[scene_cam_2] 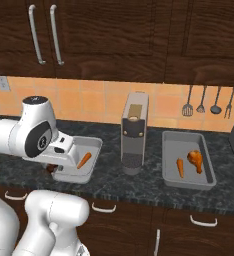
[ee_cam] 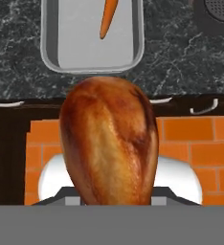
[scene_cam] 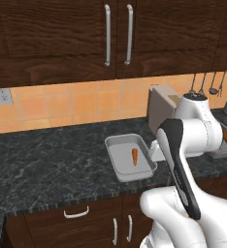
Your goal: Place one carrot and one chicken drumstick in each tupperware on the nearby counter, to pack two identical lunches.
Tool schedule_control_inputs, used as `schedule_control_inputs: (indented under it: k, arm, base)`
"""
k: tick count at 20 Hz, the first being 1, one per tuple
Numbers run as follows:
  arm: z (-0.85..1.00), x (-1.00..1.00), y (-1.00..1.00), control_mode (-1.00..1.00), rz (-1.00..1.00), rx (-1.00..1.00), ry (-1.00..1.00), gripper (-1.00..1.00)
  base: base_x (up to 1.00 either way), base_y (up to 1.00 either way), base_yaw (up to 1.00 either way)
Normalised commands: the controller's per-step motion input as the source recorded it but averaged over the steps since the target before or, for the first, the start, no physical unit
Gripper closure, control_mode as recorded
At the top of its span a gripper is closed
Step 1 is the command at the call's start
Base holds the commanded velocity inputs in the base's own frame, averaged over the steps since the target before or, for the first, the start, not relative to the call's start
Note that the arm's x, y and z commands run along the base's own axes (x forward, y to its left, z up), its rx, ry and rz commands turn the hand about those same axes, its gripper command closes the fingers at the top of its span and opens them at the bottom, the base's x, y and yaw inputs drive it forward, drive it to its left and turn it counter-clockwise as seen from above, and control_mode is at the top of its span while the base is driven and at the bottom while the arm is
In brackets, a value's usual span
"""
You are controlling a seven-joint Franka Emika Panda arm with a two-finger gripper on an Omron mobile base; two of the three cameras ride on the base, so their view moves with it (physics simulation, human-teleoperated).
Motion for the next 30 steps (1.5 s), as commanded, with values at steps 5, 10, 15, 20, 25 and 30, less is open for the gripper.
schedule_control_inputs:
  k: [5, 10, 15, 20, 25, 30]
  arm:
    - [-0.14, 0.95, 0.34, -1.00, -0.05, 0.00, 0.00, 1.00]
    - [-0.31, 1.00, 0.41, -1.00, -0.01, 0.00, 0.03, 1.00]
    - [-0.86, 1.00, 0.29, -1.00, 0.00, 0.00, 0.17, 1.00]
    - [-0.94, 0.98, 0.00, -1.00, 0.00, 0.00, 0.09, 1.00]
    - [-0.26, 0.70, 0.03, -1.00, 0.00, 0.00, 0.01, 1.00]
    - [-0.04, 0.35, 0.04, -1.00, 0.00, 0.00, 0.01, 1.00]
  base:
    - [0.00, 0.00, 0.00]
    - [0.00, 0.00, 0.00]
    - [0.00, 0.00, 0.00]
    - [0.00, 0.00, 0.00]
    - [0.00, 0.00, 0.00]
    - [0.00, 0.00, 0.00]
